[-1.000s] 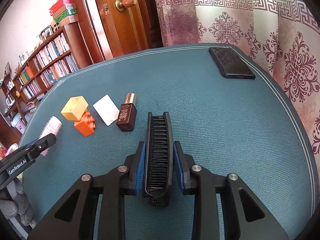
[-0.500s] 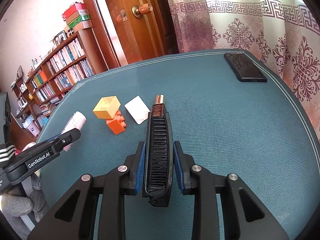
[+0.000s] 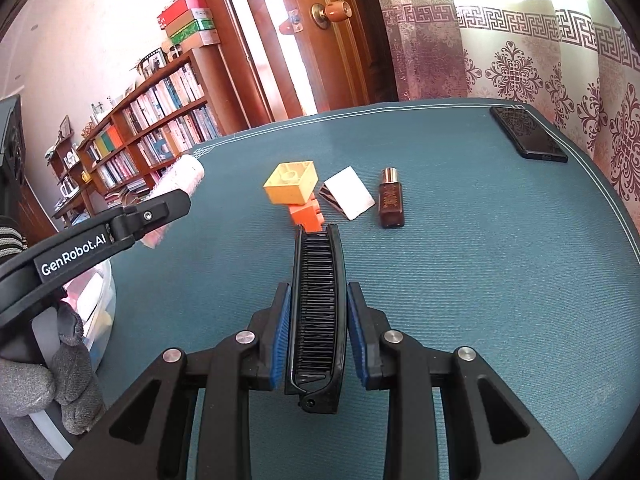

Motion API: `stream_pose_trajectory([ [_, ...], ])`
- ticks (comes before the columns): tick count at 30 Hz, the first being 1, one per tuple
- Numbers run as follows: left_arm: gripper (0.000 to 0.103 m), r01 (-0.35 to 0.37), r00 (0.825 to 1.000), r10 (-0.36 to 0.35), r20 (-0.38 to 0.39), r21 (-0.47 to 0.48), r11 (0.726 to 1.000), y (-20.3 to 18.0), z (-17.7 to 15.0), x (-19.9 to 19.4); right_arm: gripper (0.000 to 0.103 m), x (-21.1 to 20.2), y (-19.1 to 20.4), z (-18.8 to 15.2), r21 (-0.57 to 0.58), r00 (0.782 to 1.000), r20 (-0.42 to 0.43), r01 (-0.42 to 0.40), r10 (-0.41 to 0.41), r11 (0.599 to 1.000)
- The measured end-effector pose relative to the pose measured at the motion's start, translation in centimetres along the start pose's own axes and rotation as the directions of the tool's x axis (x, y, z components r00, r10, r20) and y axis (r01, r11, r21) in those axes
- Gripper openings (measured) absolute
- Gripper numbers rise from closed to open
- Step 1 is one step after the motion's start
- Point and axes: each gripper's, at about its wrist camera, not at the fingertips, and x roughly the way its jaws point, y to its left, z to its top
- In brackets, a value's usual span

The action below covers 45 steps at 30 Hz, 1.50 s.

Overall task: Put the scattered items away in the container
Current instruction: 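Lift the roller and comb and carry both tools to the container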

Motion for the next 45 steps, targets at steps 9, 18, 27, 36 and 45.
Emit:
stream_pose_trajectory([
  [9,0.033,-0.028,0.999,0.029,0.03,-0.016,0.999,1.4,-1.5,-3.0,0.029,-0.3,2.2,-0.8,-0.034,0.999,-0.013,-0.033,0.032,0.999],
  [18,0.033,-0.086,0.995,0.087,0.048,-0.032,0.996,3.8,-2.5,-5.6,0.029,-0.1,5.8,-1.0,-0.097,0.997,-0.033,-0.072,0.069,0.993],
  [27,0.033,-0.165,0.983,0.171,0.071,-0.077,0.983,7.4,-3.3,-7.6,0.029,0.4,10.4,-0.9,-0.162,0.991,-0.04,-0.131,0.126,0.978],
  [36,0.033,-0.215,0.97,0.225,0.093,-0.105,0.971,9.7,-3.9,-9.2,0.029,0.6,14.0,-0.7,-0.198,0.984,-0.039,-0.18,0.175,0.964],
  [45,0.033,-0.28,0.951,0.292,0.103,-0.119,0.953,12.2,-4.0,-10.1,0.03,1.4,17.9,-0.7,-0.241,0.975,-0.048,-0.224,0.219,0.944],
])
